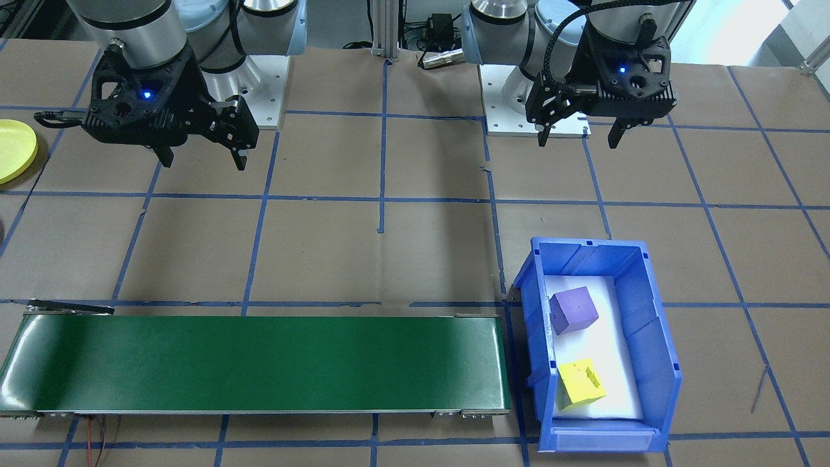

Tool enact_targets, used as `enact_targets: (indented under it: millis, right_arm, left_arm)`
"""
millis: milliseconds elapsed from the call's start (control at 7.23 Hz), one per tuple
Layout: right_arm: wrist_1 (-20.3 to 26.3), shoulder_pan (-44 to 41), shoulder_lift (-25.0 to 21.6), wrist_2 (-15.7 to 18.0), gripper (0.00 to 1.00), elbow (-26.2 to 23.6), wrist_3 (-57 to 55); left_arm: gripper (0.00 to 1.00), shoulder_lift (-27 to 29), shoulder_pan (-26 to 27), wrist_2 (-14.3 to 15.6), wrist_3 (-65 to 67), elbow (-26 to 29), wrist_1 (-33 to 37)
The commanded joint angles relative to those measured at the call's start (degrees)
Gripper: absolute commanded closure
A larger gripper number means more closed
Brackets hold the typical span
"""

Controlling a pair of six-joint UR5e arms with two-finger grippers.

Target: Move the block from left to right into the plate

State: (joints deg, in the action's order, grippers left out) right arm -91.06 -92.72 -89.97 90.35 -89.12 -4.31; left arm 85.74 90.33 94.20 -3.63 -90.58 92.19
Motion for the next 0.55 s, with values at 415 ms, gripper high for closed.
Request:
enact_targets:
  millis: [415]
  right_arm:
    - [0.00,-0.18,0.06,0.00,0.00,0.00,-0.09]
  left_arm:
    - [0.00,-0.22,0.02,0.19,0.11,-0.30,0.18]
